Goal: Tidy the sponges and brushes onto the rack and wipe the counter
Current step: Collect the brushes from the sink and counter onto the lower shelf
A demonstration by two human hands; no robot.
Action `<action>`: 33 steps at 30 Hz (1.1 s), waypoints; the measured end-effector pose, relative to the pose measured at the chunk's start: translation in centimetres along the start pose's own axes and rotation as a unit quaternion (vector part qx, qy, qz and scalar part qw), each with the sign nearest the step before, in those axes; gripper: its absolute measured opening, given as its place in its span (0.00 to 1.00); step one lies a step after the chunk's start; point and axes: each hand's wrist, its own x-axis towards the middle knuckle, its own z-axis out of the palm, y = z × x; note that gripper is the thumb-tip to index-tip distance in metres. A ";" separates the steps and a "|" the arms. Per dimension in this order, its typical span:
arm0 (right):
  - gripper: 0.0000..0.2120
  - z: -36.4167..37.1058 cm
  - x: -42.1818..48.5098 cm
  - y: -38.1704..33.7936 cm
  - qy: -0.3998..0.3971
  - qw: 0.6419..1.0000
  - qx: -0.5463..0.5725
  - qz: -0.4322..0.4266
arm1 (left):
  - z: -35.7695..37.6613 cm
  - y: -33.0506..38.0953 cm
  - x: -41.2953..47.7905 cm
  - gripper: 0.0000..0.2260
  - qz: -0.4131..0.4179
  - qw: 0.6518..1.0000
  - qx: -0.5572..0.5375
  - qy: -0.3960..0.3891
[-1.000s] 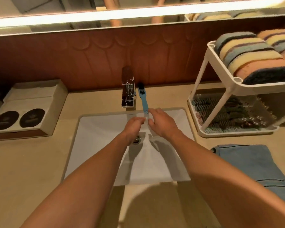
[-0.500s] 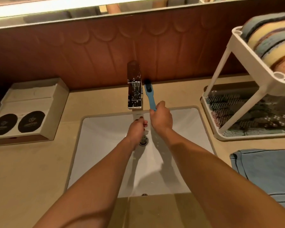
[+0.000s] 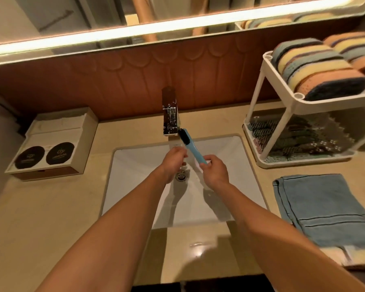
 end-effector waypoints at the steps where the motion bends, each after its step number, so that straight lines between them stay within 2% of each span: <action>1: 0.10 -0.8 -0.5 0.2 0.004 1.000 -0.013 -0.009 | 0.3 0.3 -0.8 0.09 0.005 1.000 0.012 -0.009; 5: 0.10 -4.4 -2.7 -0.1 0.029 0.998 -0.051 -0.033 | 1.8 1.8 -3.9 0.18 0.044 0.997 0.058 -0.022; 10: 0.11 -8.0 -4.8 0.0 0.049 0.996 -0.059 -0.053 | 4.3 2.3 -6.8 0.21 0.083 0.991 0.093 -0.041; 17: 0.13 -13.3 -7.7 3.0 0.068 0.994 -0.069 -0.047 | 9.6 2.6 -10.4 0.26 0.113 0.971 0.164 -0.129; 23: 0.12 -18.0 -9.6 5.5 0.115 0.992 -0.044 -0.020 | 13.8 3.0 -12.8 0.28 0.117 0.944 0.226 -0.210; 33: 0.12 -24.5 -12.5 9.8 0.159 0.985 -0.067 0.004 | 19.1 3.7 -15.1 0.27 0.167 0.901 0.316 -0.247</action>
